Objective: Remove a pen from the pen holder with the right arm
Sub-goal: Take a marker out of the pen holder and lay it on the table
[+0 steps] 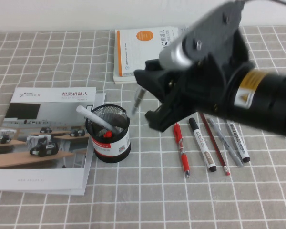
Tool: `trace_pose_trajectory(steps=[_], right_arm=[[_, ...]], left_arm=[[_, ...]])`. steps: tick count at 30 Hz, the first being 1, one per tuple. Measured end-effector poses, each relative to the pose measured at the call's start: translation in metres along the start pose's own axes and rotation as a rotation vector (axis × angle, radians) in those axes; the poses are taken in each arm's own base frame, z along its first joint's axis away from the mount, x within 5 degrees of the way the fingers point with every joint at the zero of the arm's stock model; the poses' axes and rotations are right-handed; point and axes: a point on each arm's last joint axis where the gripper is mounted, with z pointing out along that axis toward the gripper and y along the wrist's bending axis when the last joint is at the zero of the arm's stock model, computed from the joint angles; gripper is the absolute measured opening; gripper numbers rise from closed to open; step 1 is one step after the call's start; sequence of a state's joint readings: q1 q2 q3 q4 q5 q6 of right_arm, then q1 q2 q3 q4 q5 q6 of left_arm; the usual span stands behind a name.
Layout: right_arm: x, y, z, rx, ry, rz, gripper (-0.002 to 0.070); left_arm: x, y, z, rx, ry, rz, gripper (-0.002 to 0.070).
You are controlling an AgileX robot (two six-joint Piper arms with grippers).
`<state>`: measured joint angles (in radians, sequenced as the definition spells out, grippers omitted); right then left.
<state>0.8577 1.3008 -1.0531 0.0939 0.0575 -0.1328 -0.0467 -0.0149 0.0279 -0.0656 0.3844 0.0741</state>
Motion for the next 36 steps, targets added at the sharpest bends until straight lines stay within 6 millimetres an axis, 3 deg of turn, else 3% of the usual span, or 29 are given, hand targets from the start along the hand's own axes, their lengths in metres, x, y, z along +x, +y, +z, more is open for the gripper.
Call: trace_pose_trajectory(steps=[5, 11, 16, 21, 30, 36], right_arm=[[-0.014, -0.02, -0.008, 0.03, 0.241, 0.12, 0.0102], [-0.001, -0.049, 0.0, 0.138, 0.516, 0.241, 0.0102], [0.019, -0.06, 0.026, 0.169, 0.725, 0.282, 0.0102], [0.038, -0.074, 0.068, 0.184, 0.874, 0.304, 0.0102], [0.066, -0.106, 0.123, 0.207, 0.971, 0.39, 0.0102], [0.076, -0.116, 0.139, 0.189, 0.98, 0.466, 0.0102]], left_arm=[[0.0, 0.0, 0.0, 0.0, 0.0, 0.0, -0.0003], [0.0, 0.0, 0.0, 0.0, 0.0, 0.0, -0.0003], [0.0, 0.0, 0.0, 0.0, 0.0, 0.0, -0.0003], [0.0, 0.0, 0.0, 0.0, 0.0, 0.0, -0.0003], [0.0, 0.0, 0.0, 0.0, 0.0, 0.0, -0.0003], [0.0, 0.0, 0.0, 0.0, 0.0, 0.0, -0.0003]])
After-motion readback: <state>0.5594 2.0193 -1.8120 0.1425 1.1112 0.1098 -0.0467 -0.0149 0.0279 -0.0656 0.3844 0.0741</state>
